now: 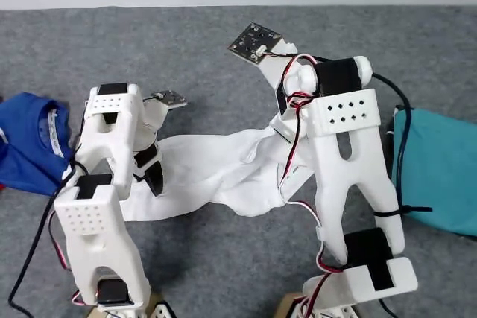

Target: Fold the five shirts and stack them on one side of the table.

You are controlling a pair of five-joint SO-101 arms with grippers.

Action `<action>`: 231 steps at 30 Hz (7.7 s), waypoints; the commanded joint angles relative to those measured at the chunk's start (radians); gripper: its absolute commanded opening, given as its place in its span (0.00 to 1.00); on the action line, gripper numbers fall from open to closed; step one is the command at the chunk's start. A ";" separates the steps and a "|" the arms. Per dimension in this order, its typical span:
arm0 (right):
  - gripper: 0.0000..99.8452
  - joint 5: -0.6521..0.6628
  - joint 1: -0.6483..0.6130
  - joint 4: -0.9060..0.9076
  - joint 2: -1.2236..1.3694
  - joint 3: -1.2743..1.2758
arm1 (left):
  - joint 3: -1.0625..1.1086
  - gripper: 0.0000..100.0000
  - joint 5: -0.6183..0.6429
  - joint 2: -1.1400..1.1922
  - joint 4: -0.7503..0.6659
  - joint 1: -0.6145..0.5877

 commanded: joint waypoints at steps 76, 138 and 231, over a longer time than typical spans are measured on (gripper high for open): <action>0.01 0.009 0.016 -0.048 -0.004 -0.057 | -0.030 0.01 -0.094 -0.687 0.117 -0.104; 0.01 0.009 0.131 -0.120 -0.013 -0.239 | 0.139 0.00 0.164 -1.200 -0.123 -0.104; 0.01 0.408 0.199 -0.929 0.004 0.041 | 0.622 0.00 0.052 -0.904 -1.010 -0.074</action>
